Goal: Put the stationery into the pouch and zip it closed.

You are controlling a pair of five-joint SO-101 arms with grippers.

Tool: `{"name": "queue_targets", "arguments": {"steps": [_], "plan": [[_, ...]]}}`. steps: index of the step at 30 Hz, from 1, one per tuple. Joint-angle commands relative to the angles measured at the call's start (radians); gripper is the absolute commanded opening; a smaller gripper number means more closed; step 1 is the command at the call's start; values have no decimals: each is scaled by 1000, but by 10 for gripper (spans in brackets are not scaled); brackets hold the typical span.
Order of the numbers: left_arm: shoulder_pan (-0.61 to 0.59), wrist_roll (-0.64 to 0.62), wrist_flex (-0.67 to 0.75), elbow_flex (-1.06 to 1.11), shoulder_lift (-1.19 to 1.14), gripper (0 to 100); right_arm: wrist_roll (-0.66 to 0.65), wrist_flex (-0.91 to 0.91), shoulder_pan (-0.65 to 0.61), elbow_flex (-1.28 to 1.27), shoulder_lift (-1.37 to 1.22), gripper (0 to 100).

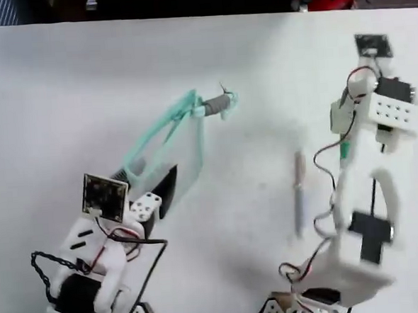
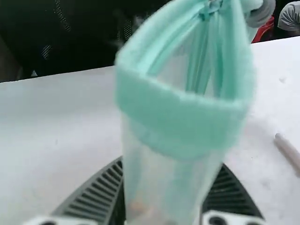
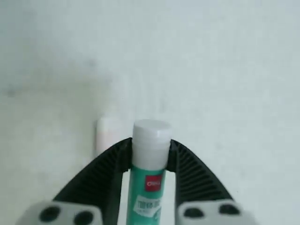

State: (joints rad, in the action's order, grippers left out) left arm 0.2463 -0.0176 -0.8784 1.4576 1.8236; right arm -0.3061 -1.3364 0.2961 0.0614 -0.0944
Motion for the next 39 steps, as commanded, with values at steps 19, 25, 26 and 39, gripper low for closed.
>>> {"name": "queue_targets", "arguments": {"steps": [19,25,26,39], "plan": [[-8,-5,-8,-5,1,211,130,154,-644,-341,1218,17],[-7,-3,-8,-12,1,212,132,349,-889,-327,1210,17],[-5,-3,-6,-12,1,212,133,381,-912,-327,1190,17],[-8,-3,-2,-26,2,249,281,625,-1072,-341,903,17]]}}
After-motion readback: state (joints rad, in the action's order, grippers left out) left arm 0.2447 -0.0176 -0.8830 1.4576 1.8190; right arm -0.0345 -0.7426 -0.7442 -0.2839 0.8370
